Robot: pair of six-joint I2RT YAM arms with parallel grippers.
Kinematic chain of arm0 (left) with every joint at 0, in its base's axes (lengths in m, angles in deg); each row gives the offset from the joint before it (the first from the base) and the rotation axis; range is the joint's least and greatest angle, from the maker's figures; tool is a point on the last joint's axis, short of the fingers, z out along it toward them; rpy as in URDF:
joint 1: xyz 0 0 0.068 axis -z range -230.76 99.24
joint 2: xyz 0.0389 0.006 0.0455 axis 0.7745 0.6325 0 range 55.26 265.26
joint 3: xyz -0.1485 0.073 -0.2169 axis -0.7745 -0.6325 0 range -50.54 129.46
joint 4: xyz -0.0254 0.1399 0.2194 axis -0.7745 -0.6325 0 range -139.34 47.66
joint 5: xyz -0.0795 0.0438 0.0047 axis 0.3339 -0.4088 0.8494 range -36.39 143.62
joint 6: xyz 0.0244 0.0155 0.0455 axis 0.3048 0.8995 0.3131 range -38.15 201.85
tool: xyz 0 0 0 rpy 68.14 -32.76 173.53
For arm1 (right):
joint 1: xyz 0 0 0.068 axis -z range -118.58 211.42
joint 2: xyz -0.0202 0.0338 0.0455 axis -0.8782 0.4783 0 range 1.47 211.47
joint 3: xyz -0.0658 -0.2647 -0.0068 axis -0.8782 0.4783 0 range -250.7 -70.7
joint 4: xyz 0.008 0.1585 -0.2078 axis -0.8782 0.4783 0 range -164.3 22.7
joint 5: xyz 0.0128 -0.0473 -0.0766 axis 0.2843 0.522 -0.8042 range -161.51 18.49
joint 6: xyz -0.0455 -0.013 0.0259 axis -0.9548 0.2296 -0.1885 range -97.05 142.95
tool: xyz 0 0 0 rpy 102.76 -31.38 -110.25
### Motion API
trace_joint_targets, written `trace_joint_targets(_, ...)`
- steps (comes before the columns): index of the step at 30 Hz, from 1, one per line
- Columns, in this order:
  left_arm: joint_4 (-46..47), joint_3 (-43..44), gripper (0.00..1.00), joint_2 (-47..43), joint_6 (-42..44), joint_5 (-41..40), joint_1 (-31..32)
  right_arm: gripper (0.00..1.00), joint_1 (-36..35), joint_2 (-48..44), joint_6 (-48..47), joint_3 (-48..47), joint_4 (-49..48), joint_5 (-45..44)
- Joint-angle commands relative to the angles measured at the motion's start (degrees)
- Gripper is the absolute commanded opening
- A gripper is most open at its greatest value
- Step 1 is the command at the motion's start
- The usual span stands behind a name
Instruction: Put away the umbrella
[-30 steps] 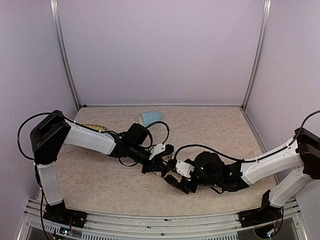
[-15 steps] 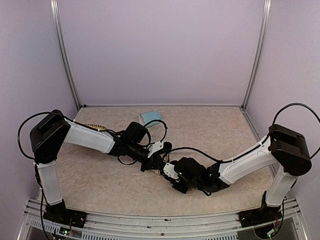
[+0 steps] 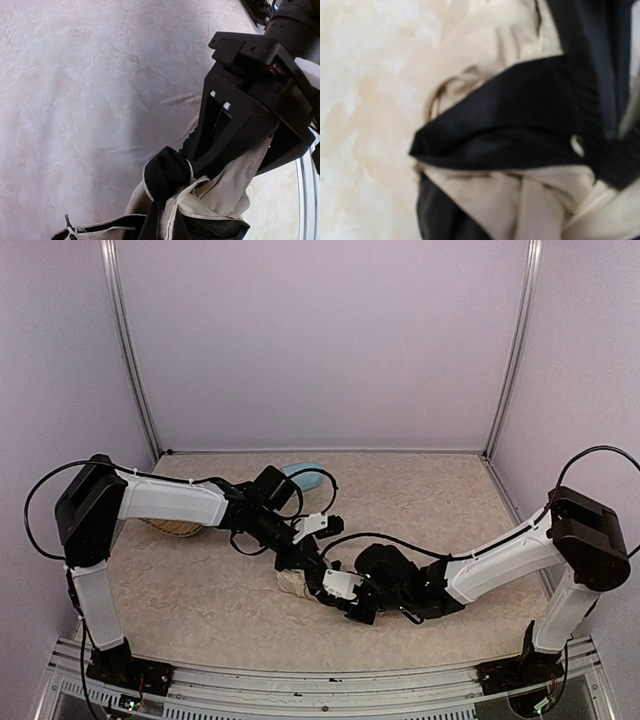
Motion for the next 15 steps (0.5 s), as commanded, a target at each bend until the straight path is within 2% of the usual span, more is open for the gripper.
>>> trace_joint_targets(1, -0.19, 6.33, 0.0, -1.88, 3.45, -11.69, -5.49, 0.0, -1.11, -1.83, -8.25, 3.68, 11.65, 10.54)
trace_joint_targets(10, -0.57, 3.59, 0.0, -0.21, 3.56, -14.05, -10.92, 0.0, -1.05, -10.63, -14.36, 5.49, 9.08, 18.63)
trace_joint_targets(15, -3.35, 5.28, 0.0, 3.31, 3.25, -10.38, -11.65, 0.0, 1.15, -20.49, -16.64, 5.2, 6.37, 23.05)
